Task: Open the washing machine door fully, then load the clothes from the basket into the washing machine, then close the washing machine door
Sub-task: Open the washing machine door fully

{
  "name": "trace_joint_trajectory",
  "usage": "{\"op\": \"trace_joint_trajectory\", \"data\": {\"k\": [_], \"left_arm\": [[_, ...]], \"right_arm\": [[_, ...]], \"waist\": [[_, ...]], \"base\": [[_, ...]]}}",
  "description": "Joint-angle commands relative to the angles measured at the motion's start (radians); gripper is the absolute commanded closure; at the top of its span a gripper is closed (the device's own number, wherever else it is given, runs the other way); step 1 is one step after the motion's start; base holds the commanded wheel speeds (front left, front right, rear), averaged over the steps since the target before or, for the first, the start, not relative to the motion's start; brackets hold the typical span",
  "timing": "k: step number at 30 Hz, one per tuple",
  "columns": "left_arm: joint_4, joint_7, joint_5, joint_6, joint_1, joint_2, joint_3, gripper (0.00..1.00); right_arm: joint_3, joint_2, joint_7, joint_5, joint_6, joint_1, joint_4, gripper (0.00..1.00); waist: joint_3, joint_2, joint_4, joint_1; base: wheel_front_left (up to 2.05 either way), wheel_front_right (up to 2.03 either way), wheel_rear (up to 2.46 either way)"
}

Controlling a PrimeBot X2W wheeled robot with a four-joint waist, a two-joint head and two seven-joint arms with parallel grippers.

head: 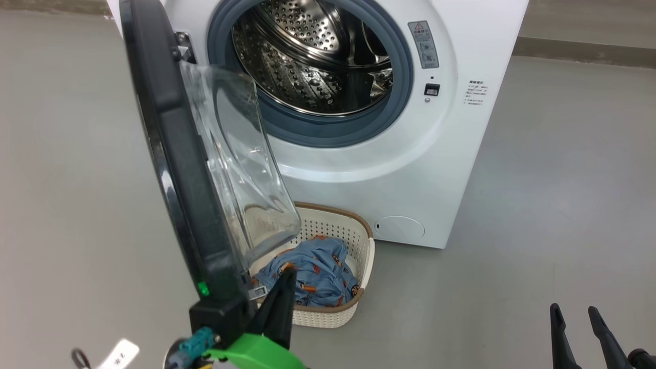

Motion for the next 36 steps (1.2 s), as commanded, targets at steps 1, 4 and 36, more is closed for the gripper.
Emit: {"op": "trace_joint_trajectory", "data": {"k": [1, 4, 36], "left_arm": [[0.007, -0.028, -0.013, 0.012, -0.006, 0.002, 0.035, 1.00], [0.032, -0.048, -0.021, 0.018, 0.004, 0.002, 0.040, 1.00], [0.174, -0.164, 0.032, 0.099, -0.019, 0.032, 0.077, 1.00]], "right_arm": [[0.029, -0.015, -0.012, 0.002, 0.003, -0.017, -0.021, 0.00], [0.029, -0.015, -0.012, -0.002, 0.003, -0.016, -0.019, 0.00], [0.050, -0.015, -0.012, 0.000, 0.003, -0.021, -0.010, 0.00]], "waist": [[0.004, 0.0000, 0.000, 0.0000], [0.007, 0.0000, 0.003, 0.0000], [0.036, 0.0000, 0.063, 0.0000]], "base": [[0.00, 0.00, 0.00], [0.00, 0.00, 0.00], [0.00, 0.00, 0.00]]}}
